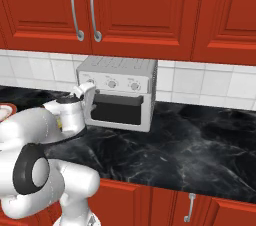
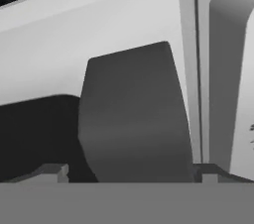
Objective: Open the toaster oven door. Place the baguette on the top rack in the toaster oven and place the chicken drumstick on the bottom rack.
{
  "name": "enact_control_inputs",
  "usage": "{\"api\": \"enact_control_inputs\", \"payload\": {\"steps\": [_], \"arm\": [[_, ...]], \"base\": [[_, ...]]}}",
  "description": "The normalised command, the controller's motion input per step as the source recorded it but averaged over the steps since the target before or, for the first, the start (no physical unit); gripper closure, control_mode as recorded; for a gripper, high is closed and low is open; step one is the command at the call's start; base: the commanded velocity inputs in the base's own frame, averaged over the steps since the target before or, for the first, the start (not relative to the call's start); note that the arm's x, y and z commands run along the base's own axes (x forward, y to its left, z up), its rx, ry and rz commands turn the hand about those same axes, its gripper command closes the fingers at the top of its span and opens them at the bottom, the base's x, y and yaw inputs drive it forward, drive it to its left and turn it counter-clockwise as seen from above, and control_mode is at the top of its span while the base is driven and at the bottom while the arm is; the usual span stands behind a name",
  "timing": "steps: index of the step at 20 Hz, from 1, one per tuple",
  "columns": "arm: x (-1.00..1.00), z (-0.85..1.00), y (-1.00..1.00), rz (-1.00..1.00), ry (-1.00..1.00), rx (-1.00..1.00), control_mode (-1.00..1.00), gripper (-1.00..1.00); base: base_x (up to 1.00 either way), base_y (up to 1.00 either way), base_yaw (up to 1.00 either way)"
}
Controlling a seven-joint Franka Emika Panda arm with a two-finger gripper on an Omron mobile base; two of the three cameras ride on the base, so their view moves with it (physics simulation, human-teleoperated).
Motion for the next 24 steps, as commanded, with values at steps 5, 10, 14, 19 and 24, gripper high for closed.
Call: {"api": "enact_control_inputs", "payload": {"steps": [5, 10, 14, 19, 24], "arm": [[0.11, -0.12, 0.0, 0.0, 0.12, 0.0, -1.0, 1.0], [-0.62, 0.02, 0.0, -0.03, 0.79, 0.01, -1.0, 1.0], [-0.88, -0.08, 0.0, 0.0, 0.92, 0.04, -1.0, 1.0], [-0.82, -0.42, 0.0, 0.0, 0.87, 0.01, -1.0, 1.0], [-0.53, -0.93, 0.01, 0.0, 0.68, 0.0, -1.0, -1.0]], "base": [[0.0, 0.0, 0.0], [0.0, 0.0, 0.0], [0.0, 0.0, 0.0], [0.0, 0.0, 0.0], [0.0, 0.0, 0.0]]}}
